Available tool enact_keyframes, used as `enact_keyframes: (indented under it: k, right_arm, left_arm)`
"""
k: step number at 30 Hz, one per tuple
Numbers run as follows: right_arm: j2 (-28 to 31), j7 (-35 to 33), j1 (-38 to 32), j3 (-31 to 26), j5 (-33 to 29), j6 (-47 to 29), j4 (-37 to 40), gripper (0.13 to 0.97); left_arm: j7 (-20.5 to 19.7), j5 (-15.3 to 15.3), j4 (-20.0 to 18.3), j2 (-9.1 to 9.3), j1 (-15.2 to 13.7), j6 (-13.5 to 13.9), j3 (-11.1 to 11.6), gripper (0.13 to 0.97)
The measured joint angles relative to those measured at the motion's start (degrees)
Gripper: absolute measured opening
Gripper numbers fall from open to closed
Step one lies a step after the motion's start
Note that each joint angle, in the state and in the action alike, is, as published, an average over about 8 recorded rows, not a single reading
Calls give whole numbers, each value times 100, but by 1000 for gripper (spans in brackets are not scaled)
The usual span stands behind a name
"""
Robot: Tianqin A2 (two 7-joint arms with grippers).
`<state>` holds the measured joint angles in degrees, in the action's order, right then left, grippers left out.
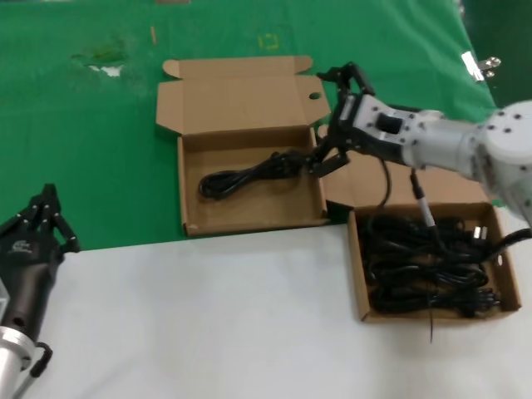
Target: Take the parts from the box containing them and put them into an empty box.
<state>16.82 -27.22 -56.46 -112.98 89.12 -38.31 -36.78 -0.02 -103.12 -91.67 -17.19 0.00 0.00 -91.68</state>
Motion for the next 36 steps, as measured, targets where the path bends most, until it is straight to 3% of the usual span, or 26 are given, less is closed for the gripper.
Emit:
enact_keyframes:
  k: [10, 15, 30, 36]
  right_arm:
    - [1000, 1961, 1300, 169, -549, 353, -2416, 958]
    - [1358, 2603, 1797, 339, -796, 543, -3191, 966]
    - [1395, 2775, 2264, 555, -680, 859, -3609, 966]
    - [1283, 2769, 2543, 685, -509, 1105, -3763, 966]
  left_arm:
    - [0, 0, 0, 0, 0, 0, 0, 140]
    - [0, 0, 0, 0, 0, 0, 0, 140]
    - [0, 0, 0, 0, 0, 0, 0, 151]
    - [0, -1, 0, 0, 0, 0, 0, 204]
